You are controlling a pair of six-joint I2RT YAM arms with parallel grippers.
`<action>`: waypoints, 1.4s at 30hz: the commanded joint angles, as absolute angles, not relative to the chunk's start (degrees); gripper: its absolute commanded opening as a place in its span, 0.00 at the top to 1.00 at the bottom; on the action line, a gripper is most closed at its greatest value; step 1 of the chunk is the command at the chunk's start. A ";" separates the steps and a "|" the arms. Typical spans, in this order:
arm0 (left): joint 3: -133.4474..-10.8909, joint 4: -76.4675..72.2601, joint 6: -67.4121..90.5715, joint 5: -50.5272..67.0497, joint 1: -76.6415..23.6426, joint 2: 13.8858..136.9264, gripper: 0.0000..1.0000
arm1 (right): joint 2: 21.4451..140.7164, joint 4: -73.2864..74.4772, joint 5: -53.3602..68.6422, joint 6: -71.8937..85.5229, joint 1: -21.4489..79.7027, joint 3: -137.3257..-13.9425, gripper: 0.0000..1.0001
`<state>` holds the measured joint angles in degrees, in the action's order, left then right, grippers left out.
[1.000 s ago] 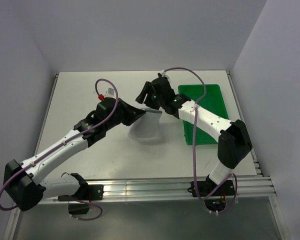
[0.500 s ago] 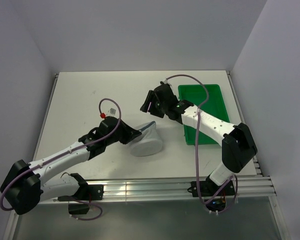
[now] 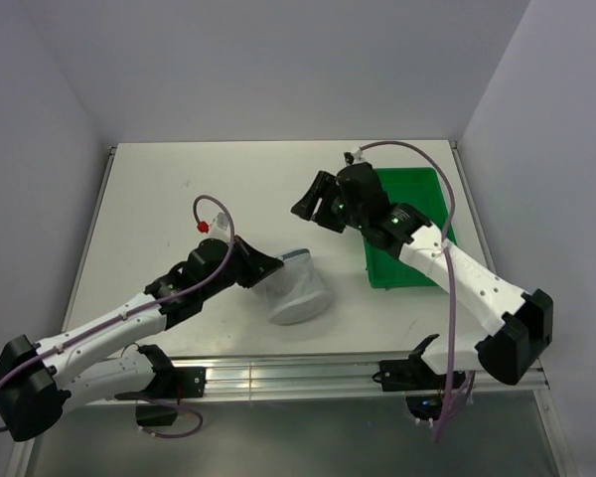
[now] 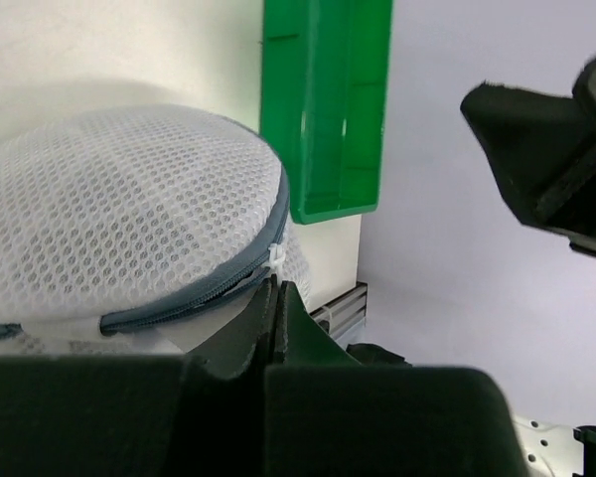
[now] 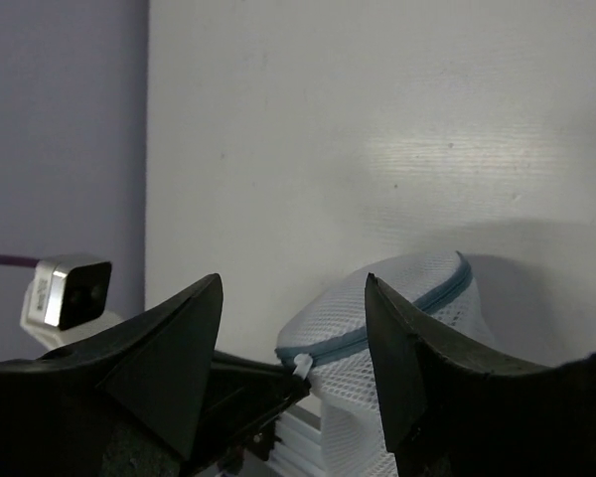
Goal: Place the bra in the laundry bag and zip it closed
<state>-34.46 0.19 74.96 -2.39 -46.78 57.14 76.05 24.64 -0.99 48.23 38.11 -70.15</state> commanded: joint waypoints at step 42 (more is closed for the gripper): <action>-41.57 -1.76 66.80 -21.62 -67.94 61.70 1.00 | 54.58 29.45 12.30 75.49 39.55 -43.95 0.35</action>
